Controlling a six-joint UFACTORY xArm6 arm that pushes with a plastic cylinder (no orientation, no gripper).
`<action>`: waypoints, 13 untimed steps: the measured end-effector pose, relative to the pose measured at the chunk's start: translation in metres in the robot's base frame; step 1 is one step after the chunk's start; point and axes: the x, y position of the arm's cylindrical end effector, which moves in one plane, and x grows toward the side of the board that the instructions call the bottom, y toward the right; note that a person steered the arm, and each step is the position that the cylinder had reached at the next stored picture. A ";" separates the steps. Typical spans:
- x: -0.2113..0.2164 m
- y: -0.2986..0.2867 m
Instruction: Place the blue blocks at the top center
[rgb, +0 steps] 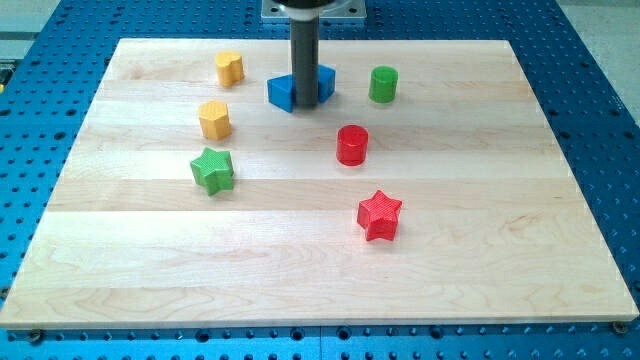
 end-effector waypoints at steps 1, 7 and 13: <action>-0.013 0.019; 0.009 -0.053; -0.029 -0.039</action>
